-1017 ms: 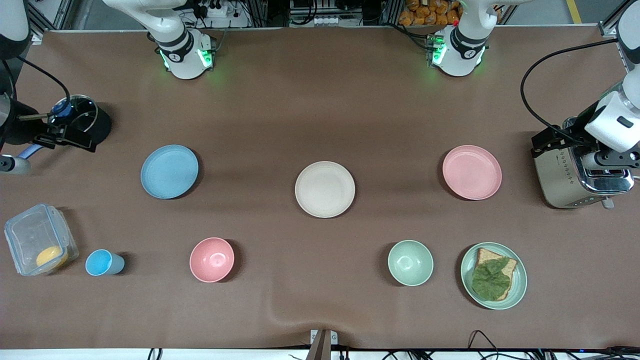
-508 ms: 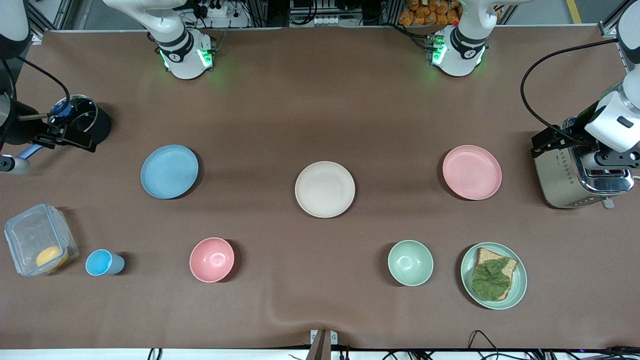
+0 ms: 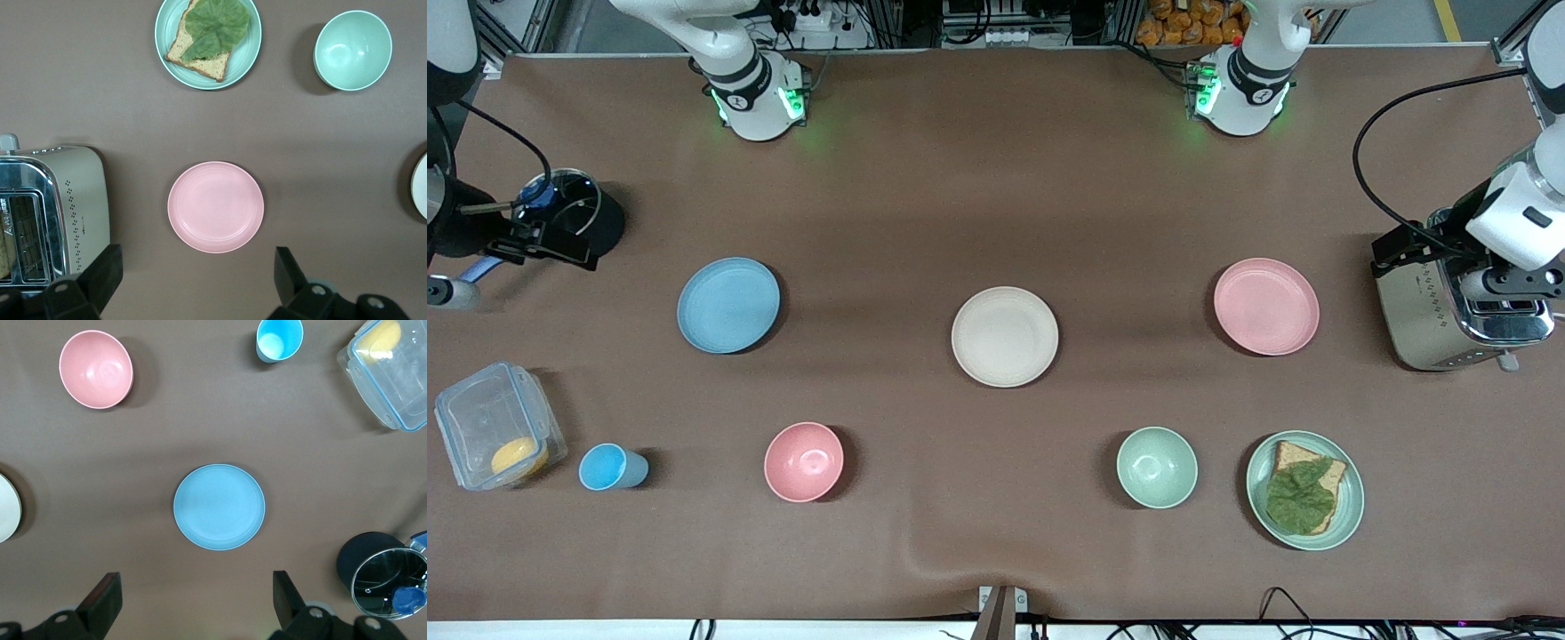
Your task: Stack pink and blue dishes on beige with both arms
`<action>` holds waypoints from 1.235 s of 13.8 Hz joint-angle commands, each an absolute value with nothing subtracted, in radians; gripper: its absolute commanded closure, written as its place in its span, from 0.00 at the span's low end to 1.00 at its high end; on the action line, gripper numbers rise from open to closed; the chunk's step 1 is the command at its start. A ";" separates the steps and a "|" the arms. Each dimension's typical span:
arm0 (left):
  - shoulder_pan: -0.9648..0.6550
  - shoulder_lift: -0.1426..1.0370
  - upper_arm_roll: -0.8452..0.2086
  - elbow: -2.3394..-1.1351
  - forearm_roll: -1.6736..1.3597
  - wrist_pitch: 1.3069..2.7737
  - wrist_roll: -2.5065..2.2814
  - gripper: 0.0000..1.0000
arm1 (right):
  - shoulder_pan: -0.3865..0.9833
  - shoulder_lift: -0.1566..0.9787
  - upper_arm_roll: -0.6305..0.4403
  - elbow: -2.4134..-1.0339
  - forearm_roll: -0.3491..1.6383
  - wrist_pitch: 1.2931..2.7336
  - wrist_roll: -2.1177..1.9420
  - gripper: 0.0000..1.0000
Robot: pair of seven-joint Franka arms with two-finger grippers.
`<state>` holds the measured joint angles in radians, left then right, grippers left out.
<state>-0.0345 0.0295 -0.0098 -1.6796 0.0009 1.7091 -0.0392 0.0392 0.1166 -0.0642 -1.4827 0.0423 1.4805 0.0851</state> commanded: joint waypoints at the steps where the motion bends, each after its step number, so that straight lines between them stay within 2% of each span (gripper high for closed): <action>1: -0.035 0.037 -0.011 -1.658 -0.015 1.689 -0.021 0.00 | 0.040 0.126 -0.060 -1.463 0.026 1.471 0.081 0.00; 14: -0.057 0.052 -0.018 -1.657 -0.011 1.646 -0.038 0.00 | -0.009 0.176 -0.061 -1.471 0.034 1.427 0.055 0.00; 17: -0.080 0.159 -0.028 -1.644 -0.003 1.655 -0.025 0.00 | -0.064 0.189 -0.060 -1.505 0.043 1.436 -0.053 0.00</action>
<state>-0.0711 0.0729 -0.0270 -1.6791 0.0009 1.6659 -0.0397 -0.0149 0.1761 -0.0714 -1.4899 0.0383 1.4372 0.0242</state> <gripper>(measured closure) 0.000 0.000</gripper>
